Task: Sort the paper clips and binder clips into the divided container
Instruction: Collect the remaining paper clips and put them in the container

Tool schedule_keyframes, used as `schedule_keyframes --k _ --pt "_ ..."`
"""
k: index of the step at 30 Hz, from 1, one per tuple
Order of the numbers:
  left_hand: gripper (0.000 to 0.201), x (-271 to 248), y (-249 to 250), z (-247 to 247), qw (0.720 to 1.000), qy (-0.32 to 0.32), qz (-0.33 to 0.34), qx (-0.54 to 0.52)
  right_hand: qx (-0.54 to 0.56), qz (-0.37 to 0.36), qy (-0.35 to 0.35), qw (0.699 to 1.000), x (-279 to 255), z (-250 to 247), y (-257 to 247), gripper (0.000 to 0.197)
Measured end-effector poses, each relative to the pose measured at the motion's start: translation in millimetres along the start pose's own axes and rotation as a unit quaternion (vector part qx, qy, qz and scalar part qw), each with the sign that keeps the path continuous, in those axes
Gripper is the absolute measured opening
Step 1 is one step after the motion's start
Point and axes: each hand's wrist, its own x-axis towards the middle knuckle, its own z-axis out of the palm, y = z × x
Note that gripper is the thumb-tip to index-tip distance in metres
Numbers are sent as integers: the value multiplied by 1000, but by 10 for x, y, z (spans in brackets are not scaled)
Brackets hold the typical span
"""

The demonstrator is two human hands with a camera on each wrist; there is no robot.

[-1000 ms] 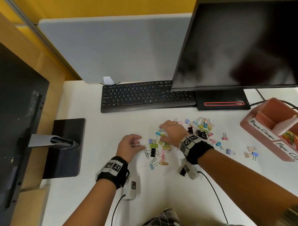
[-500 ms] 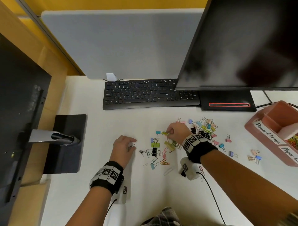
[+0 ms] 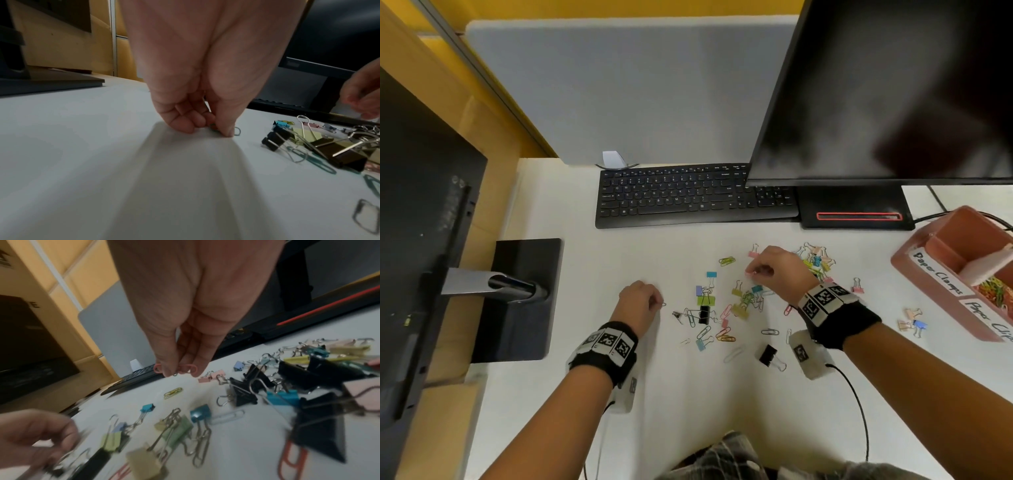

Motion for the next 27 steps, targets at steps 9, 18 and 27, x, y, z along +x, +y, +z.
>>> schedule_keyframes --k 9,18,27 --pt "18 -473 153 -6 990 14 76 -120 -33 -63 -215 974 -518 436 -218 26" --pt "12 -684 110 485 995 5 42 -95 -62 39 -138 988 -527 455 46 54" --pt "11 -539 233 450 999 -31 17 0 -124 -40 -144 981 -258 547 -215 35"
